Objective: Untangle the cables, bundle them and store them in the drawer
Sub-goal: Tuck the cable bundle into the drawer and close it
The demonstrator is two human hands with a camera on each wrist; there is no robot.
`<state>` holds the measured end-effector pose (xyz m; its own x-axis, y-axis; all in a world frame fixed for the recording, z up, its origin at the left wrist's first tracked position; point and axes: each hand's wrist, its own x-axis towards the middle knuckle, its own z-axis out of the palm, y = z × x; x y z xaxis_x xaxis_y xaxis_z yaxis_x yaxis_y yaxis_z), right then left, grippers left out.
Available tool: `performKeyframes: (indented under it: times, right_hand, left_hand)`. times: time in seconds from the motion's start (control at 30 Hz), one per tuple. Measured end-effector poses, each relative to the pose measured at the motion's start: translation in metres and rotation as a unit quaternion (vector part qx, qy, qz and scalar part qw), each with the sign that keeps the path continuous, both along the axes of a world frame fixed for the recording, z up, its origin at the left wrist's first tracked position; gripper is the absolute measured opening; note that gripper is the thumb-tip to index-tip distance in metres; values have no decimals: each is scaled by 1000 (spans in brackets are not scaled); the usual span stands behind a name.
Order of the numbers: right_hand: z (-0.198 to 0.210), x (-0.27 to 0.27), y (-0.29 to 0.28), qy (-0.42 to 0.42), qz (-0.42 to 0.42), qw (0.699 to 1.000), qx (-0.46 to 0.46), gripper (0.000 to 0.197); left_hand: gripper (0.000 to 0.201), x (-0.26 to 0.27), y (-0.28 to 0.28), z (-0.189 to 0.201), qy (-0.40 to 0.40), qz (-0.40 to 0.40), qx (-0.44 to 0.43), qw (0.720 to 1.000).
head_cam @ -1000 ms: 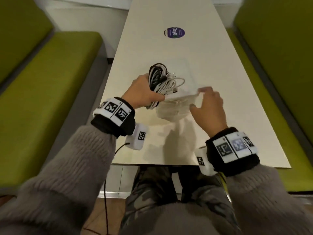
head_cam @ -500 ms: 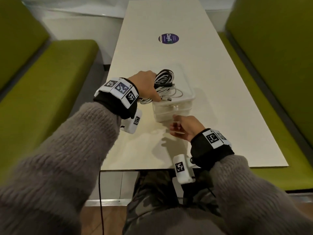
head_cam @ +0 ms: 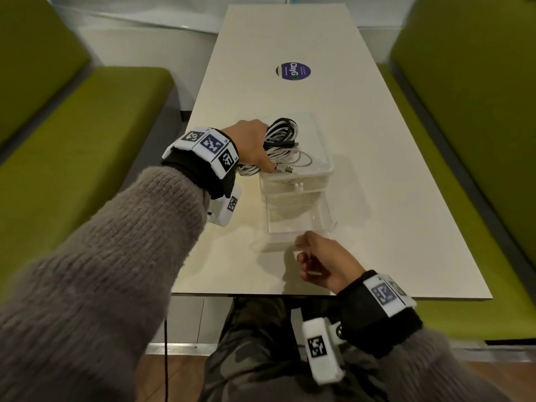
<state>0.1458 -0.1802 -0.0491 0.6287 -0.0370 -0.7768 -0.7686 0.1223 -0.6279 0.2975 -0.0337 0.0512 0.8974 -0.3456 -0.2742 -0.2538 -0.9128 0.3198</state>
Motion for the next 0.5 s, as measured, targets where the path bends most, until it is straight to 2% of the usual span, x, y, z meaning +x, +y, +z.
performKeyframes:
  times: [0.3,0.5]
  right_hand:
    - [-6,-31,6,9,27,999,46,24]
    - [20,-30,-19,-59,140,986,-68,31]
  left_hand:
    - [48,14,0,0,-21,-8,1,1000]
    - [52,4,0,0,-57,-11,18,998]
